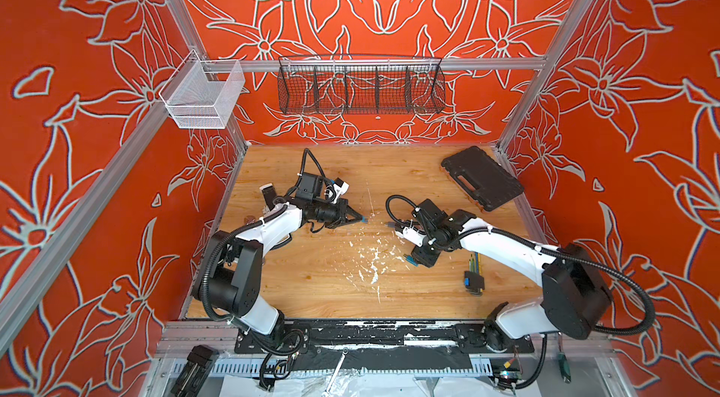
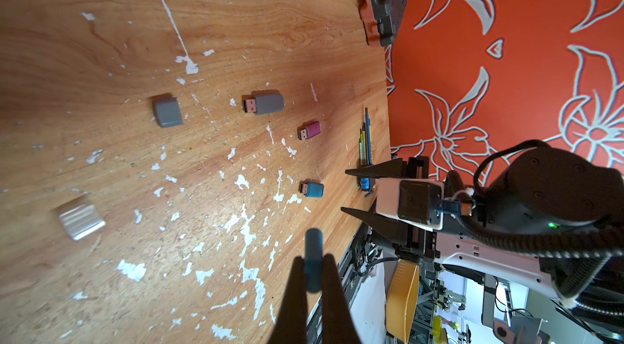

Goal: Close the usb drive cover
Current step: Pick up the USB drive from the center of the board.

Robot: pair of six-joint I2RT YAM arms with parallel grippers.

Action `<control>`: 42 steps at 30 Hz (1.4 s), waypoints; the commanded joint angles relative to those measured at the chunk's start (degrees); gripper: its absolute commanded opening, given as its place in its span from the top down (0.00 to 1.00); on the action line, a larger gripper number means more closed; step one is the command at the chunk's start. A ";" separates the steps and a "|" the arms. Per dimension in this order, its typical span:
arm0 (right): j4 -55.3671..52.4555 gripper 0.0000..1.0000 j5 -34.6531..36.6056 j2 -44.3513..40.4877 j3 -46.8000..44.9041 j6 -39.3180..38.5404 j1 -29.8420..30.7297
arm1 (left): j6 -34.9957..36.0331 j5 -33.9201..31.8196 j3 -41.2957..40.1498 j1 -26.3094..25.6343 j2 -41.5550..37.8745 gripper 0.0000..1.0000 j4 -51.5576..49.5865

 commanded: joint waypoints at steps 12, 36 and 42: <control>1.93 0.57 -3.40 8.34 0.66 -3.91 0.14 | 1.76 -0.15 1.10 1.14 -1.41 1.00 -2.41; 2.76 0.74 -0.26 9.46 0.50 -5.38 0.40 | 1.68 -0.59 -1.80 1.13 -2.65 1.00 -2.16; 4.57 0.78 -3.18 6.62 0.02 -7.00 0.67 | 1.28 -0.42 -2.62 1.13 -2.90 1.00 -1.90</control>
